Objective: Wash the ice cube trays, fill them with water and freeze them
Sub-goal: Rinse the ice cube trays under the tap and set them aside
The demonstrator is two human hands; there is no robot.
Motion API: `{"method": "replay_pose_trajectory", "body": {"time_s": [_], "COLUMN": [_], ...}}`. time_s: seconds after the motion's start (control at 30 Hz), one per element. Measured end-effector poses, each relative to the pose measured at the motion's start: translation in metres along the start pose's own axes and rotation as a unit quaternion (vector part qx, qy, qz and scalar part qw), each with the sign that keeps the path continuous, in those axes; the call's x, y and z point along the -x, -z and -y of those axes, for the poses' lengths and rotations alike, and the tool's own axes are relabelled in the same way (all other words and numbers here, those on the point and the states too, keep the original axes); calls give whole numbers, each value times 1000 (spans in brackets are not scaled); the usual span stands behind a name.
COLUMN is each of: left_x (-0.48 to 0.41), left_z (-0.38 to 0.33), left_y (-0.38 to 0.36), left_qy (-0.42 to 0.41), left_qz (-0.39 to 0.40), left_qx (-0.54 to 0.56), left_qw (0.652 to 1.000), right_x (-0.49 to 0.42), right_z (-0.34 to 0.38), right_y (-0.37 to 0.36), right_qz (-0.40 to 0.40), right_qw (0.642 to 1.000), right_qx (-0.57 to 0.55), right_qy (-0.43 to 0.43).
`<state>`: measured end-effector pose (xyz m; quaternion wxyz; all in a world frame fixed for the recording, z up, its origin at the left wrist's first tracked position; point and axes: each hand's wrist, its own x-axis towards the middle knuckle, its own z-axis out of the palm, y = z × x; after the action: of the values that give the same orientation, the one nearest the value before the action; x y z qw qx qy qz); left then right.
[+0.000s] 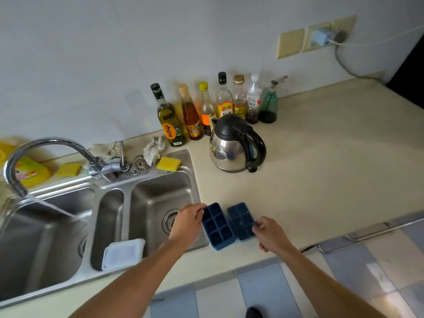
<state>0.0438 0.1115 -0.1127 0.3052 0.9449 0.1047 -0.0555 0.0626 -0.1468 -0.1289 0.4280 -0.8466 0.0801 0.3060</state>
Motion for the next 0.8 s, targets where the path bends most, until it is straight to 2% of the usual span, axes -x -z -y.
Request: {"method": "replay_pose_trajectory", "body": {"time_s": [0.17,0.3,0.47,0.57,0.7,0.8], "left_x": [-4,4,20,26,36,38], "left_z": [6,11,34,57,110,156], "left_y": [0,8,40,74,130,169], "left_qy": [20,63,114,150,178,224], "left_qz": [33,-6,-60,-81,-46,-45], "left_qx": [56,119,265,411,532,625], "left_qw": [998,991,956,896,827,746], "right_x": [3,3,13,20,30,35], "right_z": [21,59,123,165,222,261], "right_y": [13,12,-24,-69,-148,-215], "right_qz": [-81,-128,-103,-58,9,60], "right_qw": [995,988,984,984,982,982], "right_qx": [-46,-51,-51,-61,-60,-55], "right_qy": [24,74,137,159,179,170]}}
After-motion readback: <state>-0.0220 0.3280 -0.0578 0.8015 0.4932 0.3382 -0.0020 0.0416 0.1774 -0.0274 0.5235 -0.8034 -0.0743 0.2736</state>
